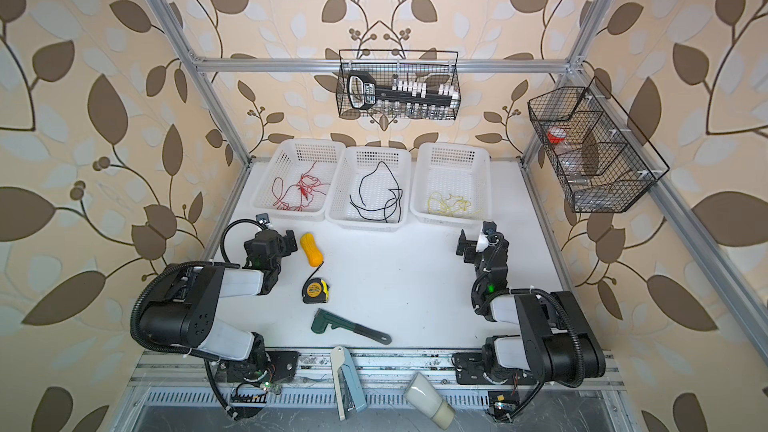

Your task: Untangle the cables

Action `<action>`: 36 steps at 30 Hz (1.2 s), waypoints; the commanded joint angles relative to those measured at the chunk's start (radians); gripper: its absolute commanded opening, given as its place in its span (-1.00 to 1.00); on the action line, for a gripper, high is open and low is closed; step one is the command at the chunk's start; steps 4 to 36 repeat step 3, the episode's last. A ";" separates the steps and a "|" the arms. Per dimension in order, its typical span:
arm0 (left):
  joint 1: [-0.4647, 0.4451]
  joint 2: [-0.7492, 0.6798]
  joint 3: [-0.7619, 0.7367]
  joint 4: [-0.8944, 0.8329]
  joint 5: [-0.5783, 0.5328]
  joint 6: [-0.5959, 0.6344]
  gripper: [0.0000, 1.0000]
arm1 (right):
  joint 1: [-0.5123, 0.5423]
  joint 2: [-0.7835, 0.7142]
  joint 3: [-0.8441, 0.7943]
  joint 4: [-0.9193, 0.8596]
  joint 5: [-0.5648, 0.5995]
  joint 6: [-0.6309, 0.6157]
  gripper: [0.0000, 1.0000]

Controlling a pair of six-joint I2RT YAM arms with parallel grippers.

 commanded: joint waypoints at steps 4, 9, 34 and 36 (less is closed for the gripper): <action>0.010 -0.009 0.022 0.042 -0.023 -0.016 0.98 | 0.002 0.002 0.019 0.024 0.000 -0.018 1.00; 0.010 -0.009 0.022 0.042 -0.023 -0.016 0.98 | 0.002 0.002 0.019 0.024 0.000 -0.018 1.00; 0.010 -0.009 0.022 0.042 -0.023 -0.016 0.98 | 0.002 0.002 0.019 0.024 0.000 -0.018 1.00; 0.010 -0.009 0.022 0.042 -0.023 -0.016 0.98 | 0.002 0.002 0.019 0.024 0.000 -0.018 1.00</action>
